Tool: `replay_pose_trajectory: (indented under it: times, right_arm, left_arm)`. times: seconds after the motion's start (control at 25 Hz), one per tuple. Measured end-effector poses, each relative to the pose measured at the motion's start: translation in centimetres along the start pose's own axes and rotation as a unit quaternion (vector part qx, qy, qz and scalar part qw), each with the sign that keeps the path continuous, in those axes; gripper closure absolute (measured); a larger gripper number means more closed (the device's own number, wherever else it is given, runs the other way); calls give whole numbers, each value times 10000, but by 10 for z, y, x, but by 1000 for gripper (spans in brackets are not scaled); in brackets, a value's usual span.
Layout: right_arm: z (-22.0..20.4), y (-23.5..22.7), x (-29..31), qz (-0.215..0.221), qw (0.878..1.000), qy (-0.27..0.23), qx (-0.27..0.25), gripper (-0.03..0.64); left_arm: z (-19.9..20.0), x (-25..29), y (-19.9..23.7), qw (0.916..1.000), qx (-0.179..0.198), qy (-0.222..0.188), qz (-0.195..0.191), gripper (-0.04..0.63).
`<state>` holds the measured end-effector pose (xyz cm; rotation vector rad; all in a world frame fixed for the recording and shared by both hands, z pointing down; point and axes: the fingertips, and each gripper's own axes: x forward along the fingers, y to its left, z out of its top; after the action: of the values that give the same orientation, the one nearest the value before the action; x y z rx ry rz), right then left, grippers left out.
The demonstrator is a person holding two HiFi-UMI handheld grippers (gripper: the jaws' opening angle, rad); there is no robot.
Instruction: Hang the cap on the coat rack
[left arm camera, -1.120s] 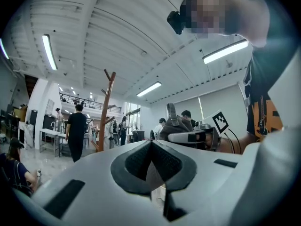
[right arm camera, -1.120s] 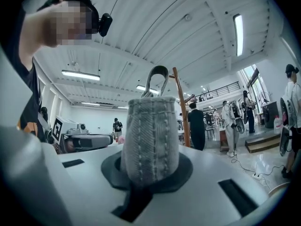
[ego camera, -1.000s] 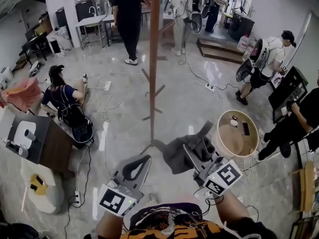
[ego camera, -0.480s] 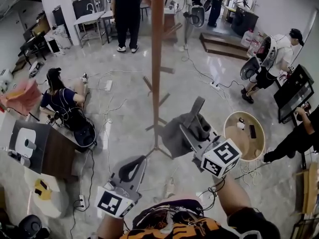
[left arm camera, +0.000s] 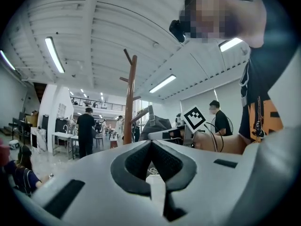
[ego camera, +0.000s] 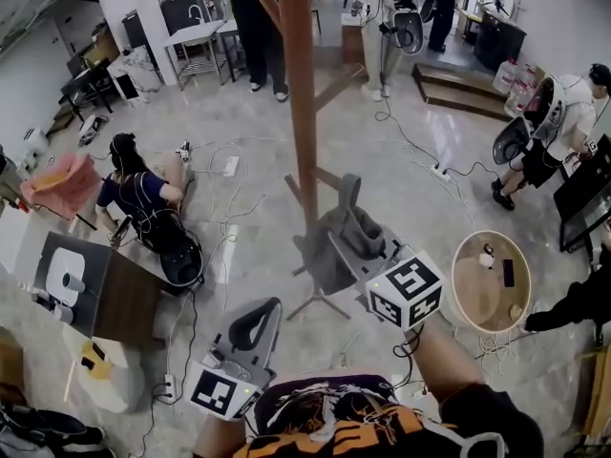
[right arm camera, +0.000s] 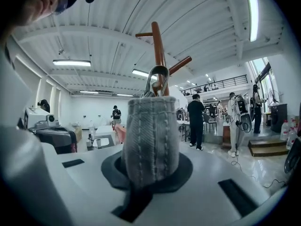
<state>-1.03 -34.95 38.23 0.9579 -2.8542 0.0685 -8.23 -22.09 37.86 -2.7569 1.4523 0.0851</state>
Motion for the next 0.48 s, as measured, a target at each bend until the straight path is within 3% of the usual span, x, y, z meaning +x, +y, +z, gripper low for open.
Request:
replay_pose_trajectory:
  times: [0.48]
  right_arm:
    - [-12, -10, 51, -242, 9990, 369, 25, 563]
  left_arm:
    - [0, 13, 52, 9994, -15, -60, -338, 574]
